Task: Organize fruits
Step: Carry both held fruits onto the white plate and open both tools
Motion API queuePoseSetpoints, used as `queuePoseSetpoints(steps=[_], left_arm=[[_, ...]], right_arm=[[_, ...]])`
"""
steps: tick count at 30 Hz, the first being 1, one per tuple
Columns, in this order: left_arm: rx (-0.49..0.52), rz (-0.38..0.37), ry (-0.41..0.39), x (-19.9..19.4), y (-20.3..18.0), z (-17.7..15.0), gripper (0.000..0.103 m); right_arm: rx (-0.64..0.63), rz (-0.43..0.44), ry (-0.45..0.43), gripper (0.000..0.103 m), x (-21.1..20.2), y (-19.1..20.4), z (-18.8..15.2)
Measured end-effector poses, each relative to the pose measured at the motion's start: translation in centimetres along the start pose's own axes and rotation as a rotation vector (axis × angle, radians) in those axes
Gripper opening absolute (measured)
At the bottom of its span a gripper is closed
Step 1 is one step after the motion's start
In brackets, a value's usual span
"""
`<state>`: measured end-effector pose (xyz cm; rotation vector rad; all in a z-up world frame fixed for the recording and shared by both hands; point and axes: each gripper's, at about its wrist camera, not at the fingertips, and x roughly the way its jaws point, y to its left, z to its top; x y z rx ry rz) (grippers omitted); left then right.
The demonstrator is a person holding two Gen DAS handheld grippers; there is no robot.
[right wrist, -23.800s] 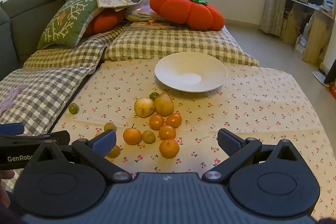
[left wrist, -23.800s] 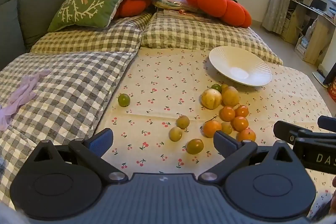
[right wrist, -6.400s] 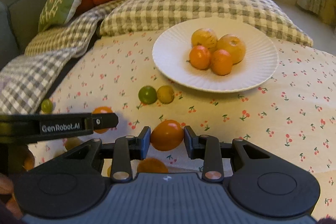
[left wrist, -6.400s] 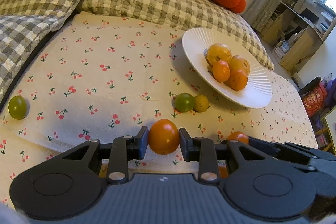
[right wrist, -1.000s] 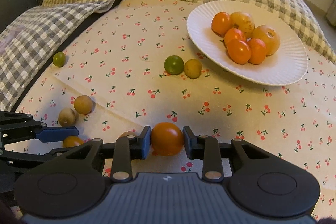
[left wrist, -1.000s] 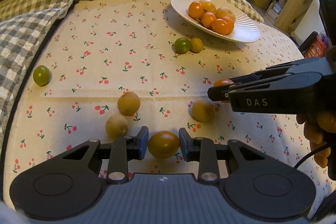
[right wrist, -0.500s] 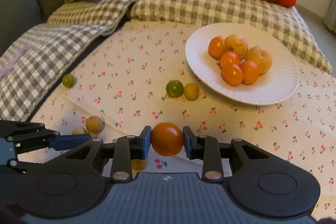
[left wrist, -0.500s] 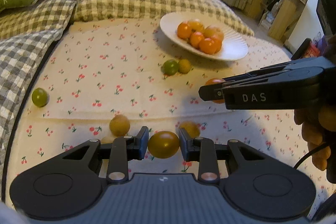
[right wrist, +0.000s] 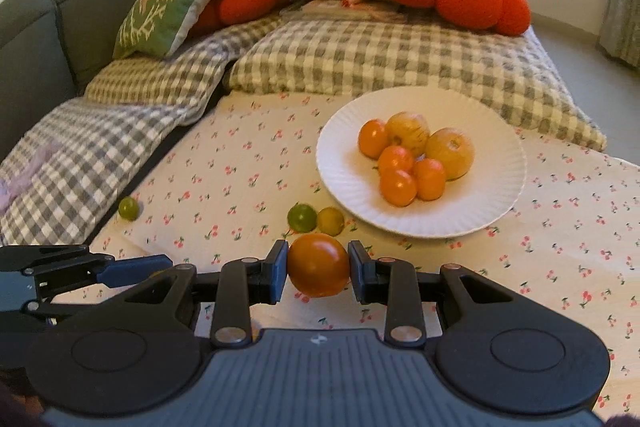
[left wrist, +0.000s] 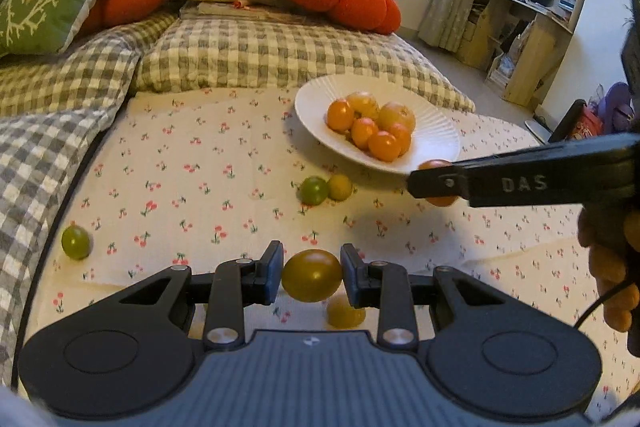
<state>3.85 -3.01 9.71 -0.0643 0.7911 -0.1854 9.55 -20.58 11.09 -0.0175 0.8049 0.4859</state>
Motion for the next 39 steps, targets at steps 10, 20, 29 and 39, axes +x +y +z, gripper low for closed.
queuePoseSetpoints(steps=[10, 20, 29, 39], left_arm=[[0.054, 0.004, -0.021, 1.9, -1.7, 3.1, 0.023], [0.053, -0.067, -0.049, 6.8, -2.9, 7.4, 0.023], [0.005, -0.105, -0.054, 11.1, -1.0, 8.8, 0.023], [0.039, -0.11, -0.054, 12.4, -1.3, 8.6, 0.023]], right_arm=[[0.083, -0.028, -0.053, 0.029, -1.5, -3.6, 1.1], [0.267, -0.081, -0.09, 0.029, -0.1, -9.1, 1.8], [0.358, -0.087, -0.135, 0.029, 2.4, -10.8, 1.4], [0.37, -0.081, -0.135, 0.029, 4.4, -10.6, 1.2]])
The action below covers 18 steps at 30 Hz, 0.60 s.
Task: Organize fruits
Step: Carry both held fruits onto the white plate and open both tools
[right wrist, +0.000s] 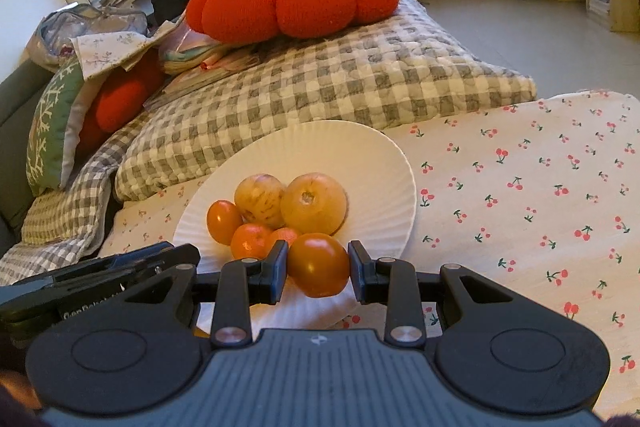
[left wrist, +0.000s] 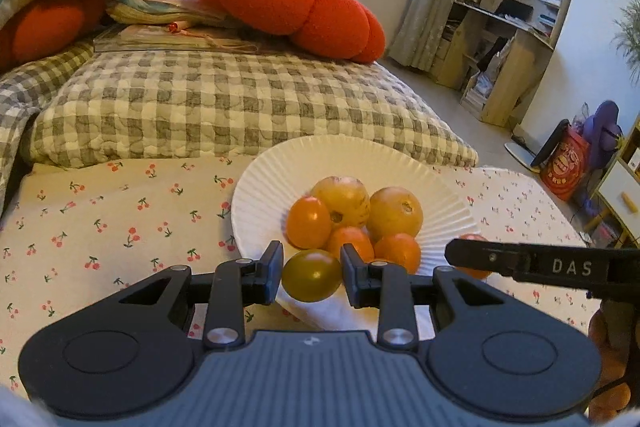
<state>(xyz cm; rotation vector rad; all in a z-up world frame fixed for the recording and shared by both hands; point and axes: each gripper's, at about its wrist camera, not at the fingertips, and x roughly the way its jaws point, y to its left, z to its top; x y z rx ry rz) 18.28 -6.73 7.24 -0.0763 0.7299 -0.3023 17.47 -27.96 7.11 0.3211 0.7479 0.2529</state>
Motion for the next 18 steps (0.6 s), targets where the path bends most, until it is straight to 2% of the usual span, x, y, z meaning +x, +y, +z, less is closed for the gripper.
queuePoseSetpoints(steps=[14, 18], left_arm=[[-0.038, -0.014, 0.017, -0.9, 0.1, -0.2, 0.026], [-0.056, 0.008, 0.015, -1.7, 0.2, 0.0, 0.026]], right_arm=[[0.054, 0.006, -0.019, 0.031, -0.9, -0.7, 0.5], [0.057, 0.014, -0.025, 0.031, -1.2, -0.8, 0.9]])
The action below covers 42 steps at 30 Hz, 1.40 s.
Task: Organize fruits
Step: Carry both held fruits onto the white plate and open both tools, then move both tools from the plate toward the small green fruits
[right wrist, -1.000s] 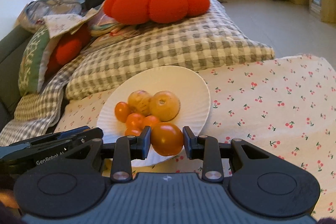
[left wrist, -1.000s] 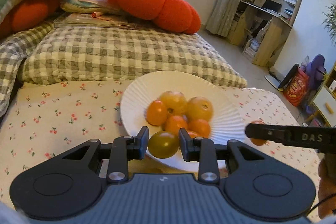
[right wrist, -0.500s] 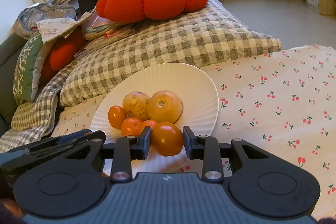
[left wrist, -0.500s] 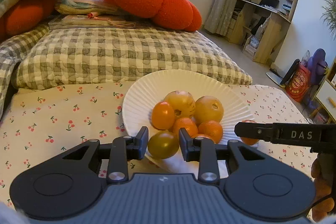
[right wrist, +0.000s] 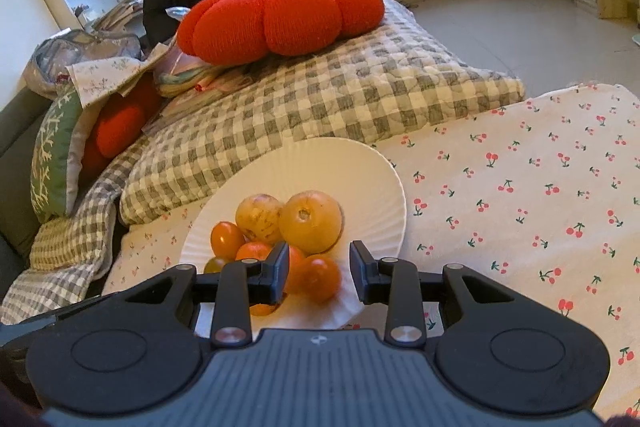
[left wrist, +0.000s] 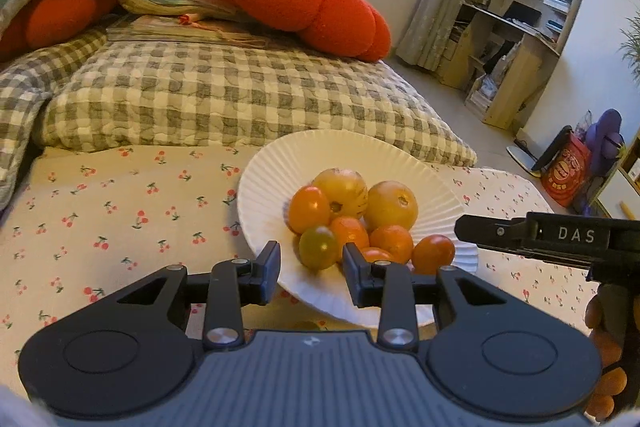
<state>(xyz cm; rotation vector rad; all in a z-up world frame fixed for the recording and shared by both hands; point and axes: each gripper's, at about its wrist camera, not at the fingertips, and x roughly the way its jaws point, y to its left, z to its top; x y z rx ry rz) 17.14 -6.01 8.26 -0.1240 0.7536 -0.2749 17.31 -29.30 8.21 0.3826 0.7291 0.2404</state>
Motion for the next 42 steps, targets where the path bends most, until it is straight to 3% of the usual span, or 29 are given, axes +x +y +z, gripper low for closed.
queuePoseSetpoints(steps=[3, 4, 6, 8, 9, 12, 18, 29, 36, 42], left_arm=[[-0.014, 0.02, -0.005, -0.8, 0.2, 0.2, 0.031], [-0.016, 0.035, -0.007, -1.2, 0.3, 0.2, 0.036], [-0.021, 0.067, -0.019, -1.8, 0.5, 0.3, 0.056], [-0.024, 0.105, -0.029, -2.5, 0.8, 0.2, 0.079], [-0.021, 0.125, -0.029, -2.7, 0.9, 0.2, 0.082], [-0.017, 0.16, -0.023, -3.4, 1.5, 0.2, 0.086], [-0.063, 0.201, -0.012, -4.9, 3.3, -0.2, 0.096], [-0.158, 0.272, -0.032, -8.7, 6.6, -1.1, 0.096], [-0.221, 0.375, -0.08, -12.2, 9.1, -2.3, 0.096], [-0.276, 0.45, -0.075, -14.2, 11.4, -3.6, 0.096]], right_arm=[[-0.029, -0.024, 0.008, 0.033, -0.2, 0.3, 0.1], [-0.05, -0.029, 0.012, 0.037, -0.3, 0.6, 0.1], [-0.089, -0.024, 0.02, 0.068, -0.6, 1.2, 0.1], [-0.128, -0.029, 0.007, 0.085, -1.1, 2.0, -0.1], [-0.15, -0.033, 0.003, 0.093, -1.3, 2.4, -0.2], [-0.209, -0.05, -0.005, 0.102, -1.8, 3.6, -0.5], [-0.269, -0.053, -0.005, 0.103, -2.0, 5.0, -1.1], [-0.354, -0.073, -0.034, 0.103, -2.7, 8.0, -2.7], [-0.466, -0.053, -0.032, 0.103, -3.0, 10.6, -4.3], [-0.575, 0.001, -0.043, 0.103, -3.3, 13.0, -6.6]])
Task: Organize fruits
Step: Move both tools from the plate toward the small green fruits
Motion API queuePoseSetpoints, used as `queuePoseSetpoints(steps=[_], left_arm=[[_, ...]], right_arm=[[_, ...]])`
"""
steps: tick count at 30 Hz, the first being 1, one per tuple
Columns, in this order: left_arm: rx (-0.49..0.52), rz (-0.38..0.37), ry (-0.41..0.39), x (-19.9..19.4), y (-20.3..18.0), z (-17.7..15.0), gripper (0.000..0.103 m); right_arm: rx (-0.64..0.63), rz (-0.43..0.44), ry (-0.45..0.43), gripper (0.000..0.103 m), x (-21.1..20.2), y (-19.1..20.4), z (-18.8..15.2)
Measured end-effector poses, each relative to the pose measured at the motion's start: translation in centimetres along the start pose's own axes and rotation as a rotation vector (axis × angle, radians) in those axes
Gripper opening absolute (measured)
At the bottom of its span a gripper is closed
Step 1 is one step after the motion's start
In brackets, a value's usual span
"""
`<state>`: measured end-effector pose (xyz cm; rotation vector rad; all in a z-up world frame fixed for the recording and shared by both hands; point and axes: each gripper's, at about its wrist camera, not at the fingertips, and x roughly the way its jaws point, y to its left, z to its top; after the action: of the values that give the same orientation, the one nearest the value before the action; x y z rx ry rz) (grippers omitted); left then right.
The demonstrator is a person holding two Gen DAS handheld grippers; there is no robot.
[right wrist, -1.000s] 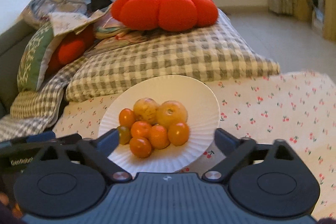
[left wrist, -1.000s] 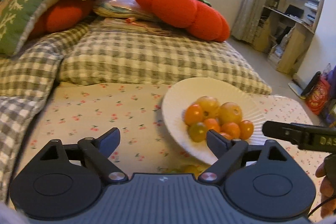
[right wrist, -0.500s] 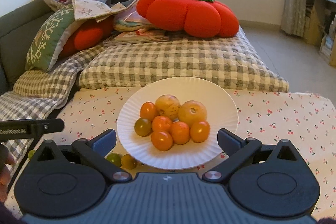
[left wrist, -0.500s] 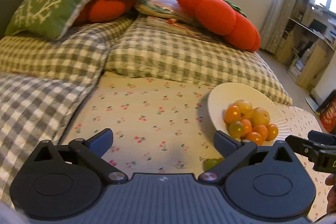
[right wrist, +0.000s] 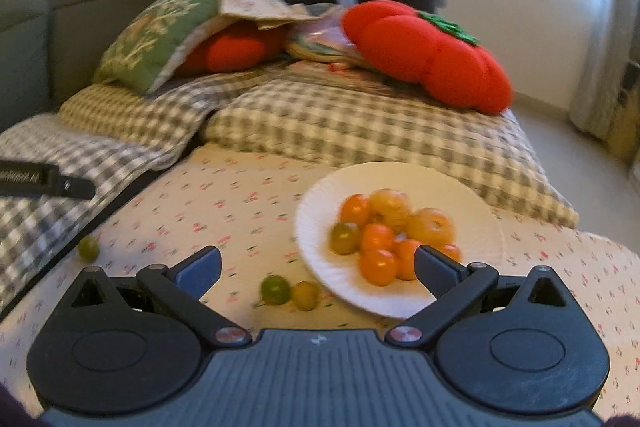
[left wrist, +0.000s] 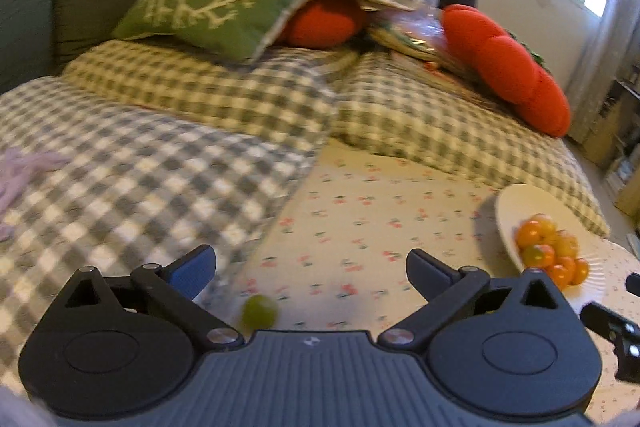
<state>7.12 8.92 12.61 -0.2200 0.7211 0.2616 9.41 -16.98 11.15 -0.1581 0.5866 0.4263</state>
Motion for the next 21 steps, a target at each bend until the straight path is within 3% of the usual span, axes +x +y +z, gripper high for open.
queuePoseSetpoints(steps=[8, 15, 21], left_arm=[[-0.061, 0.032, 0.018, -0.6, 2.8, -0.5, 0.096], [0.041, 0.036, 0.128, 0.9, 1.2, -2.0, 0.096], [-0.006, 0.023, 0.171, 1.9, 1.4, -2.2, 0.096]], right_arm=[[-0.045, 0.058, 0.007, 0.103, -0.4, 2.4, -0.3], [-0.089, 0.155, 0.036, 0.103, -0.7, 4.1, -1.2], [-0.123, 0.134, 0.044, 0.103, -0.1, 4.6, -1.7]])
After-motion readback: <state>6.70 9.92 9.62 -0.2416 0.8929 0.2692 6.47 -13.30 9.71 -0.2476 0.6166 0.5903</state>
